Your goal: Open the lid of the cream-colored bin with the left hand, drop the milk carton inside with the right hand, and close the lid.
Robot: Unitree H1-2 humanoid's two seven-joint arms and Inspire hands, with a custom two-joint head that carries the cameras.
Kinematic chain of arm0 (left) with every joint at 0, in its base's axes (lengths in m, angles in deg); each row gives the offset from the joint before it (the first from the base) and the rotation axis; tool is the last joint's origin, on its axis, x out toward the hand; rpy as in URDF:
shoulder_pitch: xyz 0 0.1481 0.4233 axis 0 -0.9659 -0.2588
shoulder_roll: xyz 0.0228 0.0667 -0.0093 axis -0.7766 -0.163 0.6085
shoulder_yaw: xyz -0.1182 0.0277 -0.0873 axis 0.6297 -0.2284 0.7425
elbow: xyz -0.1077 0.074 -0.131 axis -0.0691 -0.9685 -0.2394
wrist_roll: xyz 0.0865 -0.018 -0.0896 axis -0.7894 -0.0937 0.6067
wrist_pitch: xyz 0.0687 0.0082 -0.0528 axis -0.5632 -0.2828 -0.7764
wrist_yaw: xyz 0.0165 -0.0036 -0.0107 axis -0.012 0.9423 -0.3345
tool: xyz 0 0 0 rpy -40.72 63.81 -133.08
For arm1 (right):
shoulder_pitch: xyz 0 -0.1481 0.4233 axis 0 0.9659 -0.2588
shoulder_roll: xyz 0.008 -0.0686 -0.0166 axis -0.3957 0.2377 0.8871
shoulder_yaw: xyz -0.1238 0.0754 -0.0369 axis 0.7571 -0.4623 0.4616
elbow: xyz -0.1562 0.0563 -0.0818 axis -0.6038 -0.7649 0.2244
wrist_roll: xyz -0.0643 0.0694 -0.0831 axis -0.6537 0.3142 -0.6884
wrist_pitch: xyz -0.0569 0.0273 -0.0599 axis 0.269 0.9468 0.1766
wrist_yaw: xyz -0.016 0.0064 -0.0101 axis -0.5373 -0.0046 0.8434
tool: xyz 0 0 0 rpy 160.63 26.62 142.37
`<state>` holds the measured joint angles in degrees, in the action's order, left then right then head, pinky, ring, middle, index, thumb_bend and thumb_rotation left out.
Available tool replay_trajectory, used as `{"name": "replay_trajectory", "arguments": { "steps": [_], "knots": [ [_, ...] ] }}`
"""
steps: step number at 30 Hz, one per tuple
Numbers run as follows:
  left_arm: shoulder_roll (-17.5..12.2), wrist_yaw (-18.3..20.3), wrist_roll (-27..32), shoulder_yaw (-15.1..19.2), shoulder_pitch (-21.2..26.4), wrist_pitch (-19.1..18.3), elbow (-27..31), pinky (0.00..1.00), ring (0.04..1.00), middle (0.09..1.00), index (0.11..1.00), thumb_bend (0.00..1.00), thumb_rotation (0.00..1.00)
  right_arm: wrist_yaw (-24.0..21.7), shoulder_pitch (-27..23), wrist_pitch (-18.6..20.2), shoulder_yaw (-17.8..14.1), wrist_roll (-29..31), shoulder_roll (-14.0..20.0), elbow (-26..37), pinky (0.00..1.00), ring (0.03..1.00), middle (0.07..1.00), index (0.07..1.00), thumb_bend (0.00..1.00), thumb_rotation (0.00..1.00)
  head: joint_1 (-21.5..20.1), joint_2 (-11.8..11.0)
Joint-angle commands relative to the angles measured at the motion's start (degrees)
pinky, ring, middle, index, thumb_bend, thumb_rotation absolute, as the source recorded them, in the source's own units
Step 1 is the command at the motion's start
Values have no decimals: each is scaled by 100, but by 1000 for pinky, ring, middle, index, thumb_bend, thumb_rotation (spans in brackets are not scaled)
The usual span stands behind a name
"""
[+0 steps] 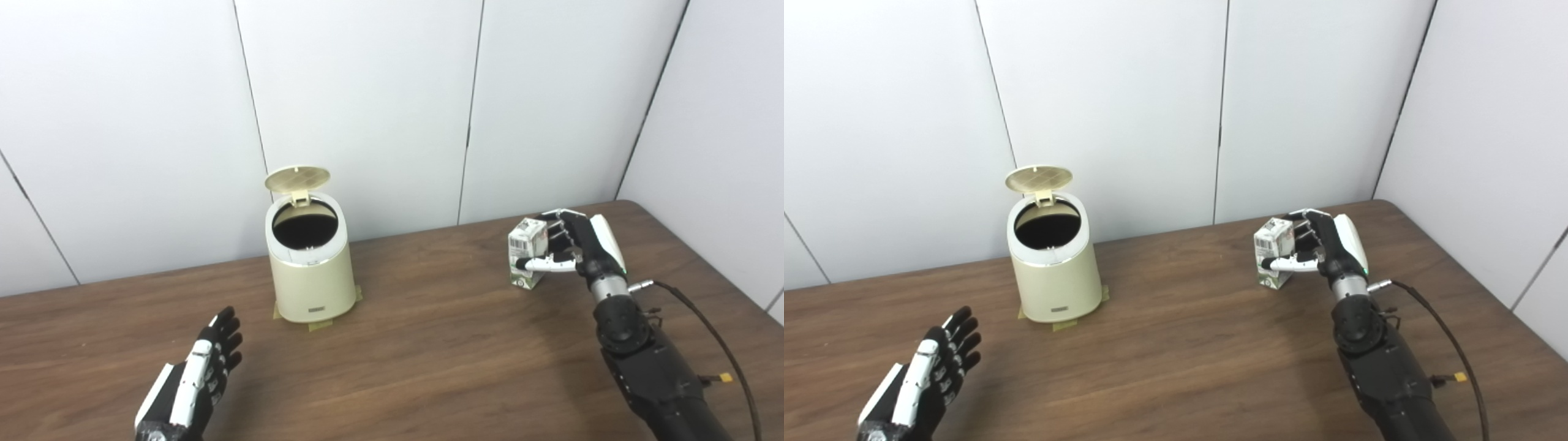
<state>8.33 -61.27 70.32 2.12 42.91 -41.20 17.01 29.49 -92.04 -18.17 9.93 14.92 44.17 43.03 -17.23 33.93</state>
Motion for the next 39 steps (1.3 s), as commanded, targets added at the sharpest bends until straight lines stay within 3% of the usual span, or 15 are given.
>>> {"name": "replay_trajectory", "arguments": {
  "steps": [1, 14, 20, 30, 39],
  "knots": [
    [-18, 76, 109, -28, 140, 24, 280, 1000, 1000, 1000, 1000, 440, 966, 230, -204, -74, -66, -75, 11, 422, 373, 425, 443, 537, 526, 1, -7, 4],
    [-24, 35, 179, 91, 48, 48, 316, 1000, 1000, 1000, 1000, 467, 980, 495, 21, 330, -151, -469, -307, 1211, 349, 403, 447, 508, 530, 0, 44, 31],
    [27, -63, 230, 212, -23, 71, 339, 1000, 1000, 1000, 1000, 468, 998, 627, 154, 296, -129, -716, -406, 1779, 312, 367, 423, 522, 525, 3, 104, 58],
    [202, -147, 246, 263, -175, 195, 275, 1000, 1000, 1000, 1000, 454, 990, 319, 195, 601, -156, -496, -809, 2881, 293, 352, 420, 525, 524, 5, 256, 90],
    [444, -164, 263, 310, -276, 464, 94, 1000, 1000, 1000, 1000, 477, 989, 330, 14, 713, -98, -630, -1169, 3345, 284, 340, 424, 525, 523, 10, 549, 96]
  ]
}}
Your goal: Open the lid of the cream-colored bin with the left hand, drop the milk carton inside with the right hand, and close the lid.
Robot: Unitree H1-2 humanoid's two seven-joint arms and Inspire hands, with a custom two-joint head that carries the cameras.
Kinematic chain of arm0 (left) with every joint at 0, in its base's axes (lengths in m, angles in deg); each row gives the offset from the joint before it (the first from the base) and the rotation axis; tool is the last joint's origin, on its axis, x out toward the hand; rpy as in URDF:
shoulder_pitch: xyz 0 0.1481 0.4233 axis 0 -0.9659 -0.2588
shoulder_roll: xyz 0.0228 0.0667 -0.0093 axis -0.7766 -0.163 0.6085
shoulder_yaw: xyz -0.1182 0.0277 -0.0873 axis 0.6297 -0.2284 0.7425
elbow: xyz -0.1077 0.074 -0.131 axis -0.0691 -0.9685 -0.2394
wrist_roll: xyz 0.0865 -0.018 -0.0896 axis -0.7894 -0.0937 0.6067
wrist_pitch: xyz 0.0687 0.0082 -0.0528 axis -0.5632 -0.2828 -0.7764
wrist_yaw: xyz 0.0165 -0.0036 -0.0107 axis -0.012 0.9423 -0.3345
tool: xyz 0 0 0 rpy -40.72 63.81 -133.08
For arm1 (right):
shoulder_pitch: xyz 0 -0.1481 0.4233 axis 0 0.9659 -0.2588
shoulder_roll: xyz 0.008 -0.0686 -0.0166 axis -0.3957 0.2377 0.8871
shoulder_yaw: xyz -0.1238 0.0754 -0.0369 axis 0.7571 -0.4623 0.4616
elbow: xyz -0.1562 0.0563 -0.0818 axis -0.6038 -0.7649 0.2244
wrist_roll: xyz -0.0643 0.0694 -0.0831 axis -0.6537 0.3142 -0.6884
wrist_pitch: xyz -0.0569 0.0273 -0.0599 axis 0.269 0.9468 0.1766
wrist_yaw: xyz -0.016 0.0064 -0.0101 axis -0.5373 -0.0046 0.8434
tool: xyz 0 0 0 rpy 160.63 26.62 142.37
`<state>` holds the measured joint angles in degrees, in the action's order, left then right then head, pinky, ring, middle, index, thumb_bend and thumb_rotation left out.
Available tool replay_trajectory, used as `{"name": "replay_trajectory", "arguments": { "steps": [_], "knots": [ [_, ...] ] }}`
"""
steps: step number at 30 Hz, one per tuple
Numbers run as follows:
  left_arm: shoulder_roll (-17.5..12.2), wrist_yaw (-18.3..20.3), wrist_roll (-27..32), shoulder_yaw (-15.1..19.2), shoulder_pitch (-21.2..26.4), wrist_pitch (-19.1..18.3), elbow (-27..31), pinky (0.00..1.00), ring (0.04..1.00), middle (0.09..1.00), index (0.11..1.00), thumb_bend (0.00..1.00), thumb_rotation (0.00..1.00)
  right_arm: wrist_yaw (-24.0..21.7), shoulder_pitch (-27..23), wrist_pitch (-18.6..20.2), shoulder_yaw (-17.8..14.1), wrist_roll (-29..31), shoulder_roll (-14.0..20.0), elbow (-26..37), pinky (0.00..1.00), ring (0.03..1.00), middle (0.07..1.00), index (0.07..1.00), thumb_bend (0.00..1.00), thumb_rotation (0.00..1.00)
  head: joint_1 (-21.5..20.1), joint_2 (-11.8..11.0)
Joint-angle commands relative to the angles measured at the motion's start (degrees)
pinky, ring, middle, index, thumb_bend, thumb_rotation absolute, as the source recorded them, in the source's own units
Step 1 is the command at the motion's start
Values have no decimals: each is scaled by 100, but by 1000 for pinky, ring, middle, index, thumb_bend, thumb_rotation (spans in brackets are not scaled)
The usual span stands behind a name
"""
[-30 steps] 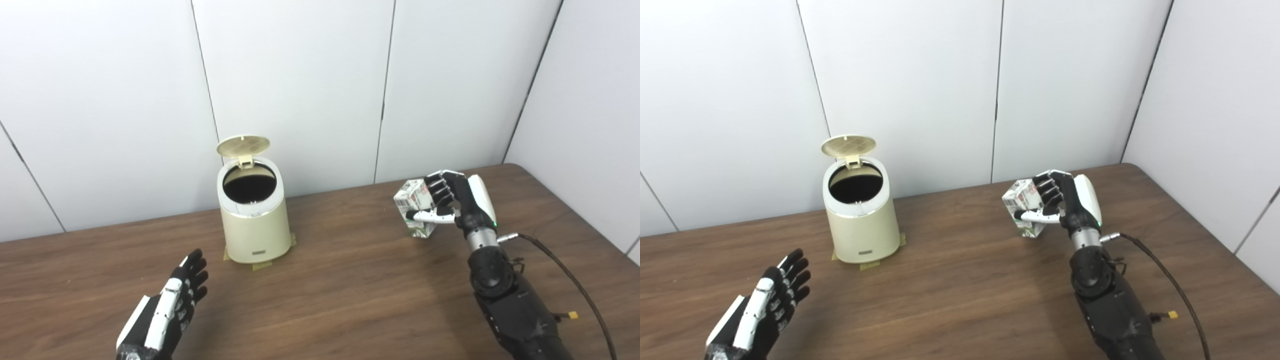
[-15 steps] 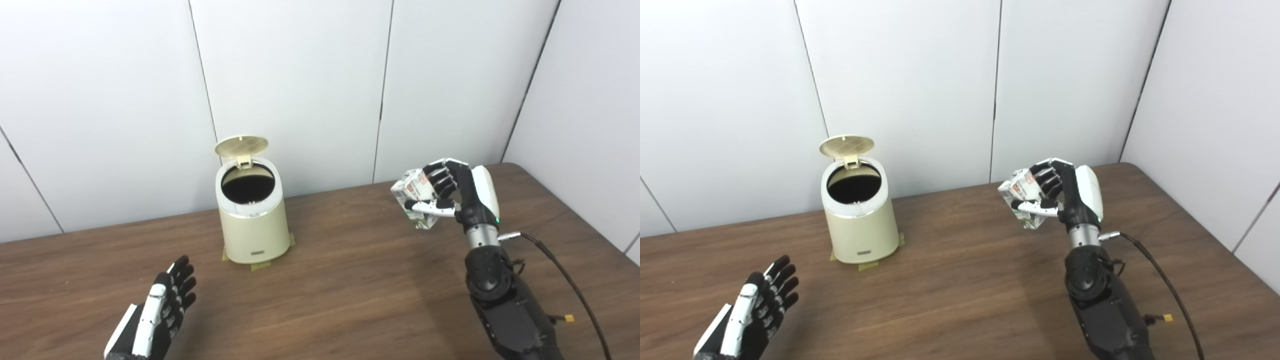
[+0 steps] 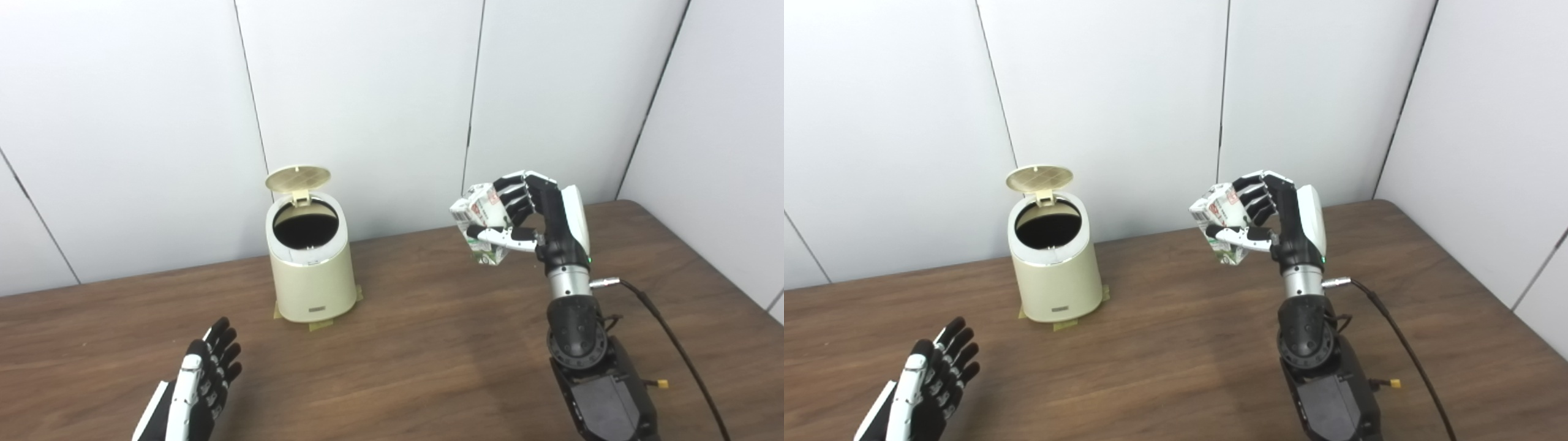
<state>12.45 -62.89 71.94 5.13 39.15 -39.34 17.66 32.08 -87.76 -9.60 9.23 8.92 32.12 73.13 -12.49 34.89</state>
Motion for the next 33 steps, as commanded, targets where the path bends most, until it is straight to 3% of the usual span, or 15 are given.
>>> {"name": "replay_trajectory", "arguments": {
  "steps": [1, 11, 16, 21, 27, 33],
  "knots": [
    [53, -6, 97, 9, 96, 309, -8, 1000, 1000, 1000, 1000, 480, 991, 38, -447, -139, -17, 8, -6, 381, 286, 342, 425, 526, 523, 9, 90, -2],
    [323, -151, -44, -117, 40, 622, -298, 1000, 1000, 1000, 1000, 549, 946, -245, -930, -167, 182, 336, -410, 638, 306, 368, 430, 527, 523, 10, 581, -61],
    [382, -170, -58, -162, 42, 700, -312, 1000, 1000, 1000, 1000, 548, 939, -315, -1298, 59, 356, 300, -751, 651, 324, 374, 436, 529, 523, 11, 799, -84],
    [406, -174, -79, -209, 44, 786, -376, 1000, 1000, 1000, 1000, 561, 935, -307, -1598, 53, 531, 241, -1089, 415, 254, 327, 422, 529, 522, 10, 924, -104],
    [440, -236, -133, -259, 8, 865, -376, 1000, 1000, 1000, 1000, 578, 947, -325, -1843, 5, 829, 147, -1353, -61, 300, 355, 423, 529, 522, 9, 1058, -113],
    [520, -364, -192, -303, -40, 916, -314, 1000, 1000, 1000, 1000, 574, 943, -208, -2010, -291, 970, 144, -1526, -562, 303, 361, 423, 527, 523, 9, 1287, -105]
  ]
}}
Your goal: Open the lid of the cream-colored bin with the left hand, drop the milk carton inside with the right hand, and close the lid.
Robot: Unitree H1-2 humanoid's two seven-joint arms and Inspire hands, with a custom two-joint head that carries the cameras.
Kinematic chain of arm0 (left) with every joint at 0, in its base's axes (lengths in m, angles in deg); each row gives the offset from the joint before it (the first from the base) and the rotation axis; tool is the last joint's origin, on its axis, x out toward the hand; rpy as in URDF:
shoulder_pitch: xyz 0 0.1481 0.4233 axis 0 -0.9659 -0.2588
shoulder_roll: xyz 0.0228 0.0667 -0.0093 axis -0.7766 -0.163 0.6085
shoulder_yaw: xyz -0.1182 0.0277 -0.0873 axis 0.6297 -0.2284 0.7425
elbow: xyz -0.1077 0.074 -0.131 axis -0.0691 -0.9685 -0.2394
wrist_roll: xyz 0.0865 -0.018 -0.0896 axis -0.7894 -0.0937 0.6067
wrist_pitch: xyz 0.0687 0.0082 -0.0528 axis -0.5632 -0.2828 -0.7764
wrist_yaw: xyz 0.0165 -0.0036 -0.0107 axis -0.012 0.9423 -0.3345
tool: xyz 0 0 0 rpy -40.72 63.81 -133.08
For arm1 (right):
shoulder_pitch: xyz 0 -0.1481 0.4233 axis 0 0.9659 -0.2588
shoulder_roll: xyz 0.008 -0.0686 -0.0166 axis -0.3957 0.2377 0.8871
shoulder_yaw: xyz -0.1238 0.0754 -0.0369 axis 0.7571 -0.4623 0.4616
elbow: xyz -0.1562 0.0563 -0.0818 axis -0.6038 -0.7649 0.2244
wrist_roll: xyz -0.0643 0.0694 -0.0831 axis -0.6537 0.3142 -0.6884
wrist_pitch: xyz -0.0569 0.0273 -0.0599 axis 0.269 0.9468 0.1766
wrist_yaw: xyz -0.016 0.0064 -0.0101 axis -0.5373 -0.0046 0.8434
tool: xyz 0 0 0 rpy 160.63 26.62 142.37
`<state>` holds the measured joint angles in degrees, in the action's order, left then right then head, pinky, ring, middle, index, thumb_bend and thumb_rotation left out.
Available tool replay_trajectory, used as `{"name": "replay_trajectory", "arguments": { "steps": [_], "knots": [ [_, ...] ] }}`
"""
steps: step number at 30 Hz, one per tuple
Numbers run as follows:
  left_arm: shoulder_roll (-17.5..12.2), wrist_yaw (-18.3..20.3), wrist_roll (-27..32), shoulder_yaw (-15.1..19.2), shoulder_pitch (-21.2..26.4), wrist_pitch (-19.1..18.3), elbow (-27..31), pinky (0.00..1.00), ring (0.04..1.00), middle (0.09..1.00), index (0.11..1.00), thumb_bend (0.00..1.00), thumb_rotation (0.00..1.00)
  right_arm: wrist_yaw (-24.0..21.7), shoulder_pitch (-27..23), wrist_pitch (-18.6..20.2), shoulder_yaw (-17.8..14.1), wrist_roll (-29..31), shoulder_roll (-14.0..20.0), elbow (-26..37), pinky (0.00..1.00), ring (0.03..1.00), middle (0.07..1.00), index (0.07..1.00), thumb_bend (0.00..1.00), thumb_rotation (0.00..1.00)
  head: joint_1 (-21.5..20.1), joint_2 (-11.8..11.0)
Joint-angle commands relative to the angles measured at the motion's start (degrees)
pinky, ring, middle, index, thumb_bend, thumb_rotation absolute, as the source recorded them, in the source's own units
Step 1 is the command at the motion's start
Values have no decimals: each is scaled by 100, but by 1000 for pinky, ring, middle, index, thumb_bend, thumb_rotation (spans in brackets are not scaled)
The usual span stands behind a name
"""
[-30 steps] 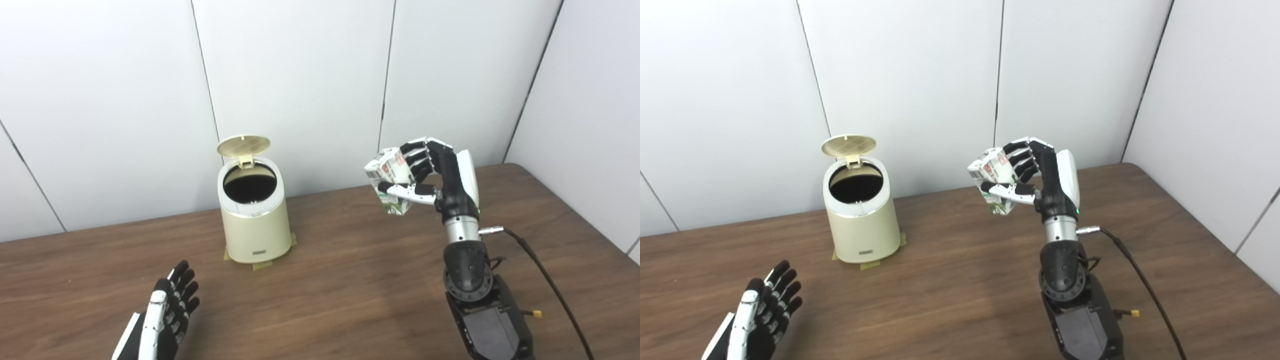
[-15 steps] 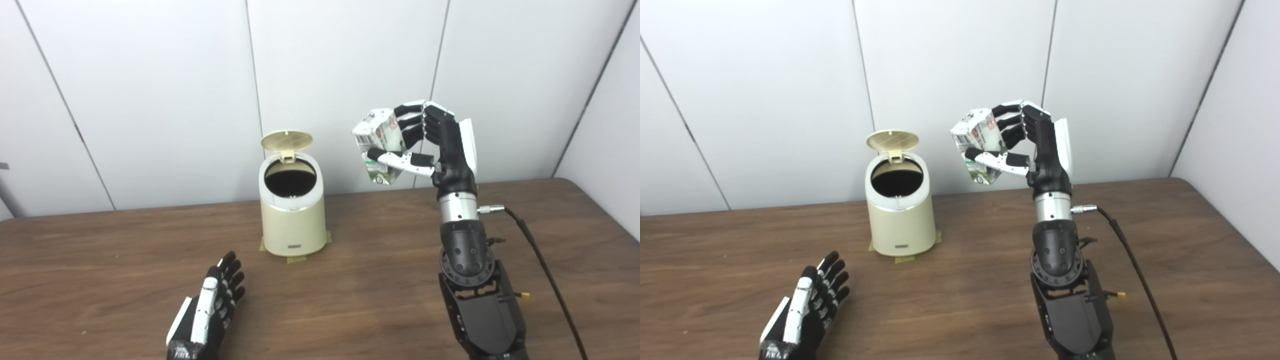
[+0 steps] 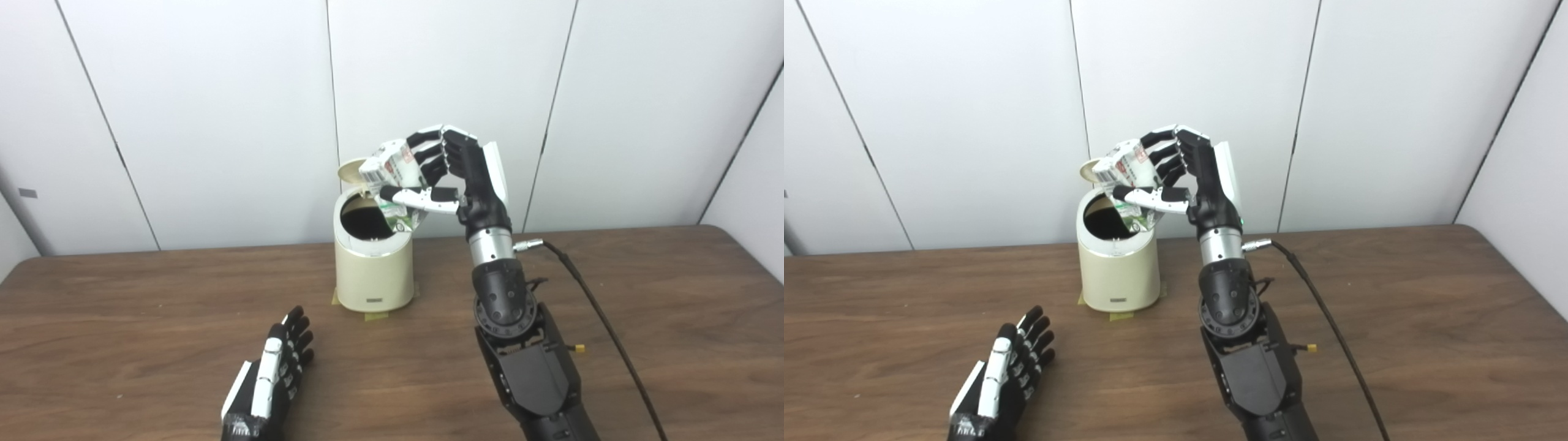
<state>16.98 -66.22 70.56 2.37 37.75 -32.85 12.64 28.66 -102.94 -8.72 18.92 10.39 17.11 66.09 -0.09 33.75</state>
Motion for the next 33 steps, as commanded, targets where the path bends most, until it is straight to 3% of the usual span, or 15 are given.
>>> {"name": "replay_trajectory", "arguments": {
  "steps": [1, 13, 17, 23, 33],
  "knots": [
    [87, -47, -53, -33, 91, 284, 202, 1000, 1000, 1000, 1000, 563, 943, 151, -514, -418, 8, 6, -50, 59, 305, 362, 424, 526, 523, 9, 70, 9],
    [237, -292, -149, -71, 4, 265, 399, 1000, 1000, 1000, 1000, 537, 967, 467, -818, -869, -19, 94, -244, -1052, 303, 355, 424, 528, 523, 6, 274, 4],
    [298, -337, -218, -111, -35, 240, 472, 1000, 1000, 1000, 1000, 555, 954, 640, -1009, -1181, -4, 58, -204, -1481, 300, 353, 425, 526, 524, 7, 319, 21],
    [334, -358, -247, -170, -119, 188, 636, 1000, 1000, 1000, 1000, 564, 956, 807, -1140, -1422, 20, 36, -206, -1733, 306, 357, 428, 527, 523, 8, 396, 71],
    [349, -496, -281, -290, -342, 85, 990, 998, 1000, 998, 1000, 573, 953, 1064, -1277, -2228, -6, 165, -231, -2490, 284, 343, 423, 516, 526, 5, 485, 159]
  ]
}}
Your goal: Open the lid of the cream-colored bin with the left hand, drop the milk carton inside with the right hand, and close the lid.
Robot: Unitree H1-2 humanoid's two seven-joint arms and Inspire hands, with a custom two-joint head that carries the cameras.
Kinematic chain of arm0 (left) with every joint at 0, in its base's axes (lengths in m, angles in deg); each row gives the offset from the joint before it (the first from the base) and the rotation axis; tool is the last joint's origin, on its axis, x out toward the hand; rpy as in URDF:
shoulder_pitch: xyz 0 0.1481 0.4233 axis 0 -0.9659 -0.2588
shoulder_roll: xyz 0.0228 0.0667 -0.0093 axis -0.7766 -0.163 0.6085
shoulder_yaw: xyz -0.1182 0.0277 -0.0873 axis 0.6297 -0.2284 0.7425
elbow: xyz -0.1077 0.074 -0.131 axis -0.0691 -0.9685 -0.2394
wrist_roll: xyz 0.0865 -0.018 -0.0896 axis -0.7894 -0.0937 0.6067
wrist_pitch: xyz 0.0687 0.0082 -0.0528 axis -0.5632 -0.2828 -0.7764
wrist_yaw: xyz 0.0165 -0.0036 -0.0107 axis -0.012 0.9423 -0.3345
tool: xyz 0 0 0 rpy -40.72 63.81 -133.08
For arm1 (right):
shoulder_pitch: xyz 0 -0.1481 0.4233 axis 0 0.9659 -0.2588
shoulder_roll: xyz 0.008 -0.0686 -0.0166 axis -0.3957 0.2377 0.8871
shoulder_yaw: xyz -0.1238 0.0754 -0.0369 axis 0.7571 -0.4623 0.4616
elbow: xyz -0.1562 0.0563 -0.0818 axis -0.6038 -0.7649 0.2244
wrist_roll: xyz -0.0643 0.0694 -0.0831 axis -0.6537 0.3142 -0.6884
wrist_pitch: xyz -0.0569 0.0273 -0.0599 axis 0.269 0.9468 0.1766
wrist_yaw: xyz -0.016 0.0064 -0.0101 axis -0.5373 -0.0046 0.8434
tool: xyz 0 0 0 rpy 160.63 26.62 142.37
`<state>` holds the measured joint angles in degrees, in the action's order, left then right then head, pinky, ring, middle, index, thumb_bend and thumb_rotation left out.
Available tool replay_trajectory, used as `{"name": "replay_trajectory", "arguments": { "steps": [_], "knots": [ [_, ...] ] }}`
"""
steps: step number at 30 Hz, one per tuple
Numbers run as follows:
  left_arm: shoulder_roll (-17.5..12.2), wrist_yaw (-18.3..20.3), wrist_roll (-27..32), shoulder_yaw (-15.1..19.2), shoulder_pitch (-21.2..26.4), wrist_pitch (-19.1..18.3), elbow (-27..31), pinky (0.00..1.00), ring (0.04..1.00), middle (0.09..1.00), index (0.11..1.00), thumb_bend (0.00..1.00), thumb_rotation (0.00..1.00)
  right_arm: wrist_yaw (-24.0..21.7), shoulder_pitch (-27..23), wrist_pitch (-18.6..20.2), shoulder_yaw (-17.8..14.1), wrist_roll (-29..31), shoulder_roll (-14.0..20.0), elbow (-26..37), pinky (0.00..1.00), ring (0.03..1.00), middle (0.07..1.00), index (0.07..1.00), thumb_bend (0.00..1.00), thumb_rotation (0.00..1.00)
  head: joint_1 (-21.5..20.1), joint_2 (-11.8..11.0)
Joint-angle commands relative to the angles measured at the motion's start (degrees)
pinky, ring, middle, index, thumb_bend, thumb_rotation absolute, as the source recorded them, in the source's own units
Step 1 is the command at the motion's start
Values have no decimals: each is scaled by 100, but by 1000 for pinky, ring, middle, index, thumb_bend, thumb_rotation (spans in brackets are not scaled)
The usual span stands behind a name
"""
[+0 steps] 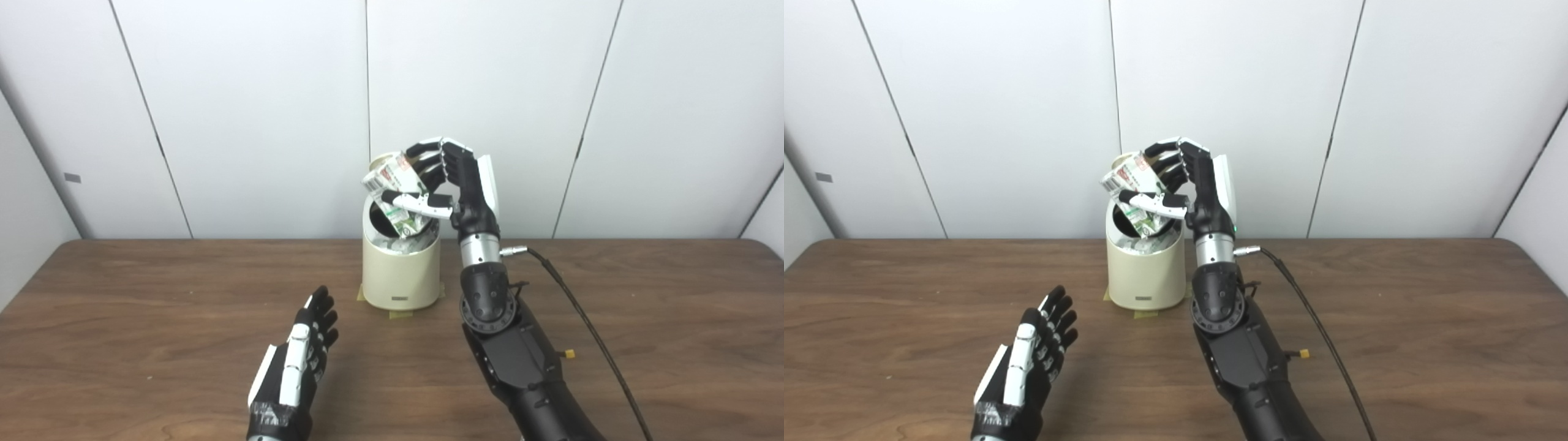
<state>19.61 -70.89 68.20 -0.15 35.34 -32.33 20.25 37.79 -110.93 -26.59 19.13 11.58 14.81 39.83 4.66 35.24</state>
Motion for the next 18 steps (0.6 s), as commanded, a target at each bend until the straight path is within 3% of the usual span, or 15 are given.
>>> {"name": "replay_trajectory", "arguments": {
  "steps": [1, 18],
  "knots": [
    [89, -42, -54, -51, -116, 14, 255, 993, 999, 996, 1000, 575, 955, 161, -487, -481, -34, 58, -2, 91, 283, 343, 424, 515, 526, 5, 10, 10],
    [134, -146, -75, -134, -287, -54, 533, 983, 994, 996, 1000, 552, 953, 360, -434, -1141, 176, -131, 45, -537, 311, 359, 425, 520, 526, 5, 179, 59]
  ]
}}
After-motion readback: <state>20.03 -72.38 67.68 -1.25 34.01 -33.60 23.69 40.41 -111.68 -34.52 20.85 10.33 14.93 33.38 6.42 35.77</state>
